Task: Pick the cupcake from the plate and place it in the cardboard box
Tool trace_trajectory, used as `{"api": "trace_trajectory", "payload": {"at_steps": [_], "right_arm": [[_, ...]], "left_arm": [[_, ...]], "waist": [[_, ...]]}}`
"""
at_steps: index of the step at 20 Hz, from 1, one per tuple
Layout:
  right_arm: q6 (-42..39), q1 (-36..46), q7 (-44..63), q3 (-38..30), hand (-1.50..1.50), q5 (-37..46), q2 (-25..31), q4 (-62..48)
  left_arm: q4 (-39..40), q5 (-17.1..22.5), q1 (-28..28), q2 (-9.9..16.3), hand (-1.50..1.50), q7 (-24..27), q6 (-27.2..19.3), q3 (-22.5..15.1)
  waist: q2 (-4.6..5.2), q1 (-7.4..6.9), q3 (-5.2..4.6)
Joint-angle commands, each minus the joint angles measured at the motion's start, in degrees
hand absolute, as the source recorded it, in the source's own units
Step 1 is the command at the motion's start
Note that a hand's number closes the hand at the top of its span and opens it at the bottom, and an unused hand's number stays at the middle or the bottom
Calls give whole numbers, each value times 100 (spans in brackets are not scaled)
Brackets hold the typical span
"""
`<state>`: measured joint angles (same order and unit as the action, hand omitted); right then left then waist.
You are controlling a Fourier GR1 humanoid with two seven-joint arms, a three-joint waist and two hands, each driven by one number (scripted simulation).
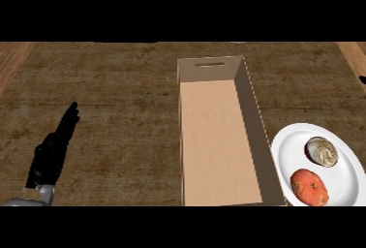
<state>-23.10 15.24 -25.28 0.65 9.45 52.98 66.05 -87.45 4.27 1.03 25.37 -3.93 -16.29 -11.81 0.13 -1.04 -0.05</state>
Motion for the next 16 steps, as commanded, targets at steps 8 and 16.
{"api": "trace_trajectory", "payload": {"at_steps": [8,16], "right_arm": [[-1116,95,1314,665,-150,858,206,1017],[-780,-763,2062,370,-150,1428,-562,1884]], "left_arm": [[-29,-78,-160,-69,0,75,164,278],[99,-497,-325,-454,0,257,258,345]], "waist": [[-22,68,1],[-23,123,2]]}}
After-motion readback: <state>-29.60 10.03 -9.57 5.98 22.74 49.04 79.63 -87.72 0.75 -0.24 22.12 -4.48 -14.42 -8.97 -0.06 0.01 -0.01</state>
